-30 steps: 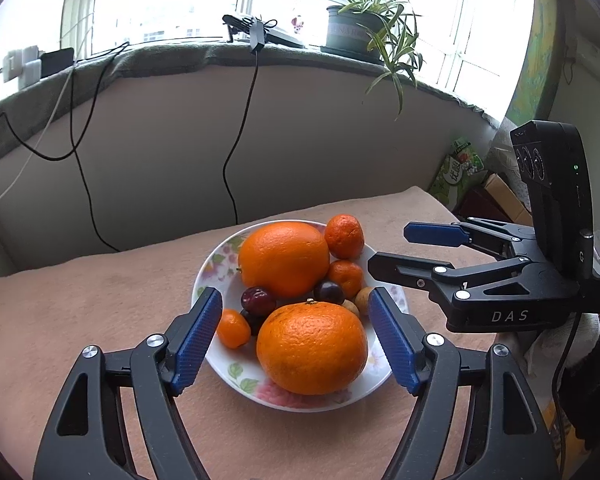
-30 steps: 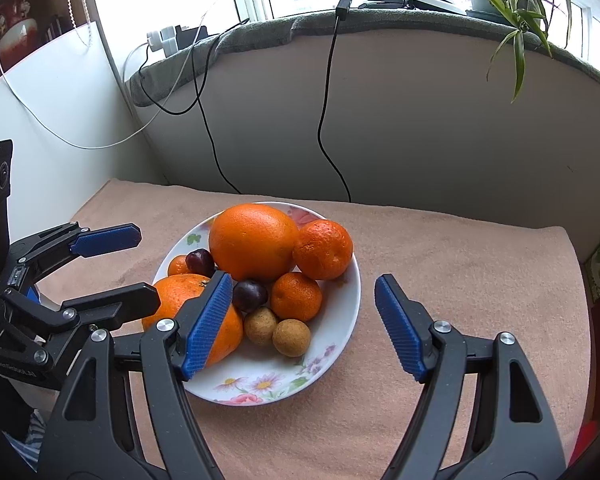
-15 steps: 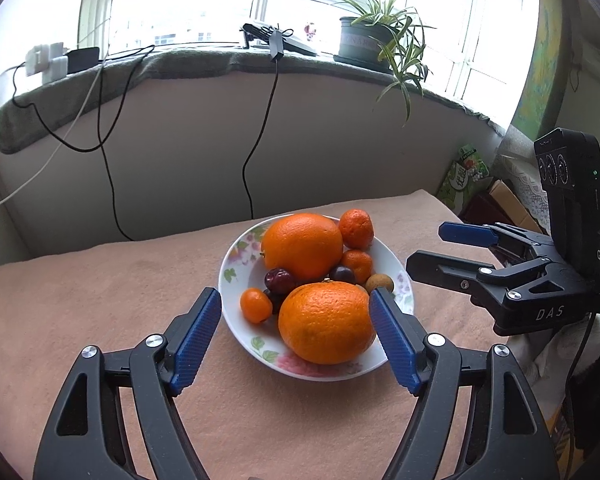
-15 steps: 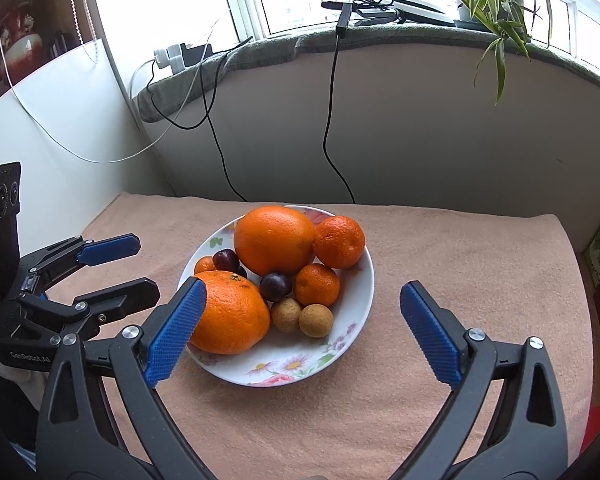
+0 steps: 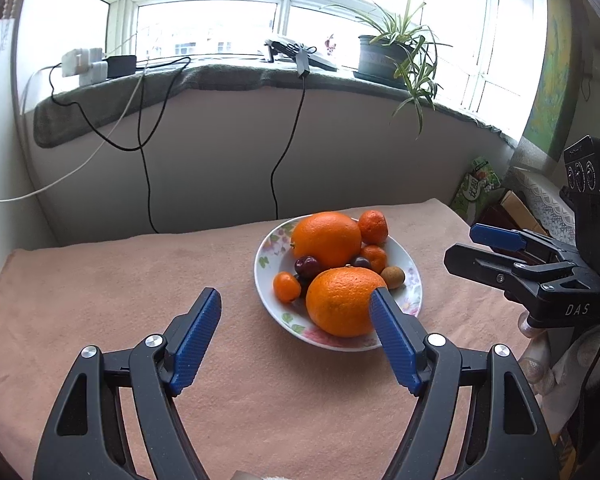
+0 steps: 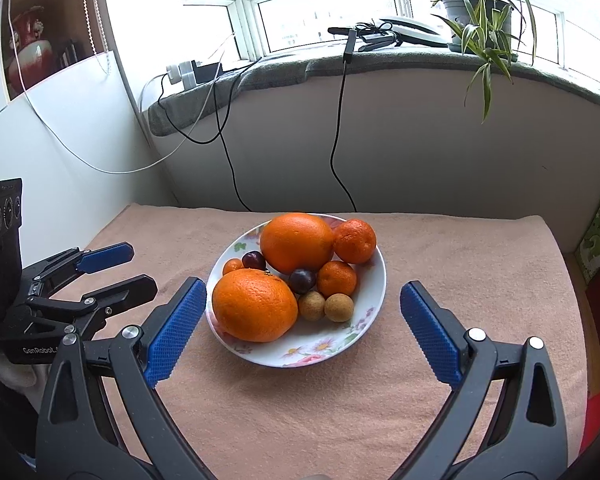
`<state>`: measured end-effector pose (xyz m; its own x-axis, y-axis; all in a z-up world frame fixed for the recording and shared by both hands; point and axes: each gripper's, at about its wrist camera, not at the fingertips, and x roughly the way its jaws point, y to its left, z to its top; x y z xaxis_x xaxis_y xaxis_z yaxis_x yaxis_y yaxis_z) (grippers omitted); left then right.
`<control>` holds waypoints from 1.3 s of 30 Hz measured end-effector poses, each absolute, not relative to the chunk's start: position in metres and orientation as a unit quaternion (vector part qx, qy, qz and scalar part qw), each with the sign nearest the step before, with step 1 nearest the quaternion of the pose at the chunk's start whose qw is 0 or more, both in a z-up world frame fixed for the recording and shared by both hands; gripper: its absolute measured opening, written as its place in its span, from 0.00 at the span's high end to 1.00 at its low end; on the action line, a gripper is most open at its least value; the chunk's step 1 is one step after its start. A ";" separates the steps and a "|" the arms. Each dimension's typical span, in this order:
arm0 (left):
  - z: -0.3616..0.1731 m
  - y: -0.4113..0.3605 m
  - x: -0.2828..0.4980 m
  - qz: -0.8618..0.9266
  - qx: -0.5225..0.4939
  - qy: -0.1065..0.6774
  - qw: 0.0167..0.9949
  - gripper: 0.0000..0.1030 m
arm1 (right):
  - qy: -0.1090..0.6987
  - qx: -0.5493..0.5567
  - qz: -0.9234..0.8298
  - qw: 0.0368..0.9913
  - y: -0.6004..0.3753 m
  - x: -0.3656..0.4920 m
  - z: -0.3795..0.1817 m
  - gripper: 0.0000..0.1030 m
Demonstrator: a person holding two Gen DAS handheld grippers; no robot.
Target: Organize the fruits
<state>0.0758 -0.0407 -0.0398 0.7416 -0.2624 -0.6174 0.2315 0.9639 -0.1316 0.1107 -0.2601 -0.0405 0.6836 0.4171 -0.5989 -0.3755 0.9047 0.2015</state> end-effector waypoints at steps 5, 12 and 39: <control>-0.040 -0.034 0.061 -0.115 -0.035 0.330 0.936 0.26 | 0.324 0.036 0.212 0.921 -0.258 0.092 -0.036 0.00; -0.035 -0.031 0.036 -0.093 -0.023 0.314 0.945 0.19 | 0.320 0.031 0.188 0.928 -0.258 0.073 -0.036 0.00; -0.033 -0.031 0.010 -0.067 -0.024 0.304 0.950 0.19 | 0.324 0.044 0.151 0.933 -0.271 0.054 -0.042 0.00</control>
